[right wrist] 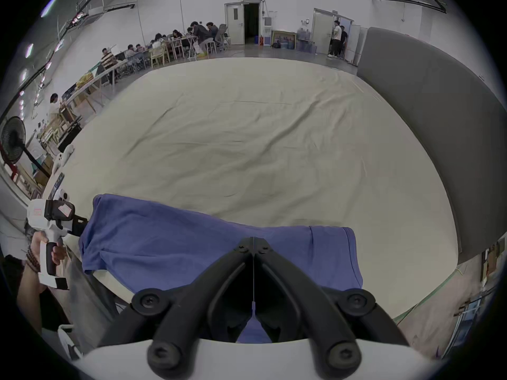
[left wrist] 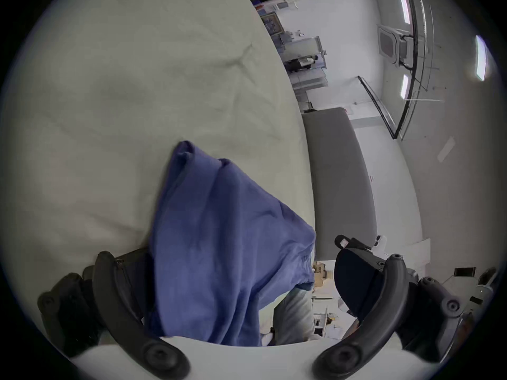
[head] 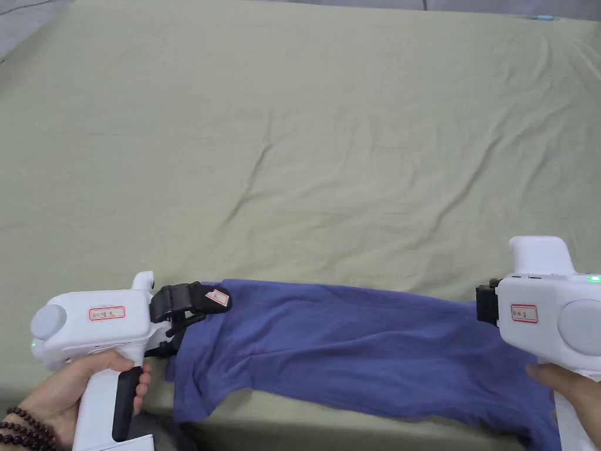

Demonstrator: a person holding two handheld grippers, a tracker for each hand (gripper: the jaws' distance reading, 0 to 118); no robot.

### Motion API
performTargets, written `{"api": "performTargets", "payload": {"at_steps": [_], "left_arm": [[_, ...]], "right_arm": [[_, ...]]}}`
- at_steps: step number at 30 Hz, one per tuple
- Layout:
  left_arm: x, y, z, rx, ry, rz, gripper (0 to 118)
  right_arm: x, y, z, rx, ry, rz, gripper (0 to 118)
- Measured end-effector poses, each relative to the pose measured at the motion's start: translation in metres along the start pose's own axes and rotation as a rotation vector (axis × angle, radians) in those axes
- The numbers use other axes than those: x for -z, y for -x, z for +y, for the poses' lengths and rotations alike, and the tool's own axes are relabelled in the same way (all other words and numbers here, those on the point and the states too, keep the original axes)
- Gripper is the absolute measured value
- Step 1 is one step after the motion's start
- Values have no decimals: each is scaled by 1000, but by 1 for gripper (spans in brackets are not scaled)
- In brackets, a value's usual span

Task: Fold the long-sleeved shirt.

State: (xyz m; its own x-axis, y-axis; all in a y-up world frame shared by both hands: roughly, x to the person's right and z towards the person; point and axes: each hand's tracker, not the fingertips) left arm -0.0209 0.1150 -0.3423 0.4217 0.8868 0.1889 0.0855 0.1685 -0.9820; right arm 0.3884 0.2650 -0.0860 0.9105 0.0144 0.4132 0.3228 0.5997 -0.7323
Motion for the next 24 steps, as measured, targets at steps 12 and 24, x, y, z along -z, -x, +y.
{"api": "performTargets", "payload": {"at_steps": [12, 24], "left_arm": [[38, -28, 1, 278, 38, 125, 5], [-21, -8, 18, 160, -61, 202, 4]], "right_arm": [[-3, 1, 2, -4, 3, -5, 3], [-6, -5, 3, 2, 5, -12, 3]]}}
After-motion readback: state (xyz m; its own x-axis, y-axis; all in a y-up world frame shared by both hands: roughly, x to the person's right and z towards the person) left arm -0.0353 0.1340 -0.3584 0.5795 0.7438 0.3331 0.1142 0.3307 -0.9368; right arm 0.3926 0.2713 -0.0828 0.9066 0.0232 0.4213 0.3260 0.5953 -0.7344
